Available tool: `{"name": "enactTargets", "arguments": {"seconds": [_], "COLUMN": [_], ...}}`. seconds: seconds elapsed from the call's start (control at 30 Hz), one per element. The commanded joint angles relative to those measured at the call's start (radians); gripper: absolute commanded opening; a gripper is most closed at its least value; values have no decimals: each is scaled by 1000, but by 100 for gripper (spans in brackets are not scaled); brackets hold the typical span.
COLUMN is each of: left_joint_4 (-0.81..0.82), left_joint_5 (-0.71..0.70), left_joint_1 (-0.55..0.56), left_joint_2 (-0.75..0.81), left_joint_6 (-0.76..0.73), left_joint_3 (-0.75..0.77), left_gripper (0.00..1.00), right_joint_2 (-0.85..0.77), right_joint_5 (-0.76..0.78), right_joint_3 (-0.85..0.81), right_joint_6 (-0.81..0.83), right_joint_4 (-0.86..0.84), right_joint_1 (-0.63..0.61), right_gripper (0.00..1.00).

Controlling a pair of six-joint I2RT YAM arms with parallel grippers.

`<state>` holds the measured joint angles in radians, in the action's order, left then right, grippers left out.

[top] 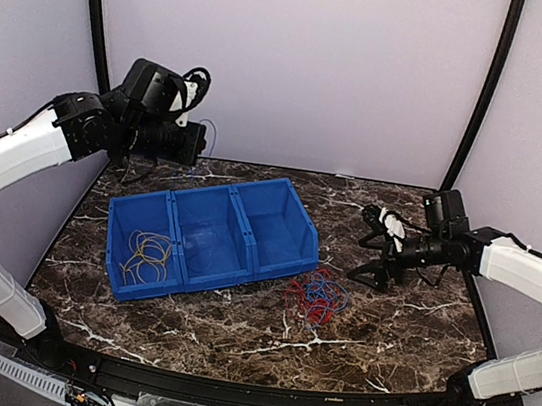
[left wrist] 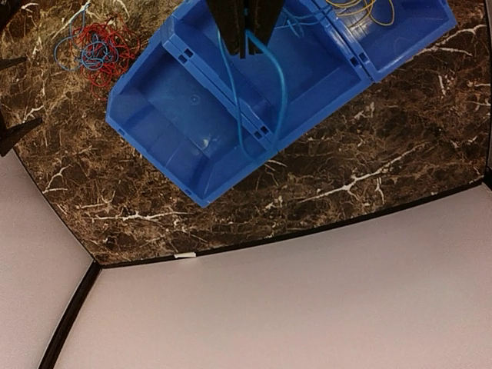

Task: Untangle the cables

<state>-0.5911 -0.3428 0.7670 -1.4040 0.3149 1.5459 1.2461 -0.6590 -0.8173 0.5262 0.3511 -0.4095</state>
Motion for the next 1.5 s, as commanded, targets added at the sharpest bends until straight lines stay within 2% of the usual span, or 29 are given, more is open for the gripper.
{"name": "enactTargets", "arguments": {"seconds": [0.0, 0.17, 0.3, 0.7, 0.77, 0.8, 0.87, 1.17, 1.2, 1.23, 1.3, 1.37, 1.47], "left_joint_4": [103, 167, 206, 269, 269, 270, 269, 246, 252, 272, 303, 303, 284], "left_joint_5": [90, 138, 124, 179, 189, 190, 185, 168, 177, 184, 199, 160, 14], "left_joint_1": [-7, -9, -15, -53, -55, -56, -57, -60, -60, -60, -60, -60, -60], "left_joint_2": [40, 10, -26, -160, -173, -175, -180, -136, -116, -104, -59, -17, 32], "left_joint_6": [72, 92, 97, 111, 111, 110, 108, 114, 102, 94, 75, 72, 77], "left_joint_3": [-112, -227, -279, -325, -319, -316, -313, -318, -321, -332, -351, -358, -364], "left_gripper": [0, 0, 0, 0, 7, 15, 24, 50, 56, 83, 97, 99, 99], "right_joint_2": [-4, 10, -3, -14, -23, -26, -23, -16, -15, -16, -14, -25, -53], "right_joint_5": [-13, -19, -21, 37, 45, 47, 50, 63, 66, 71, 99, 188, 359], "right_joint_3": [8, -3, -1, -3, 2, 5, 6, 6, 7, 7, 9, 15, 31], "right_joint_6": [17, 17, 14, 14, 13, 13, 14, 17, 17, 17, 1, -48, -98], "right_joint_4": [-28, -15, -17, -25, -30, -32, -35, -37, -38, -40, -60, -112, -197], "right_joint_1": [6, 7, 6, 6, 6, 7, 7, 7, 7, 6, 7, 8, 9], "right_gripper": [99, 99, 99, 99, 99, 99, 99, 99, 99, 99, 99, 99, 99]}}
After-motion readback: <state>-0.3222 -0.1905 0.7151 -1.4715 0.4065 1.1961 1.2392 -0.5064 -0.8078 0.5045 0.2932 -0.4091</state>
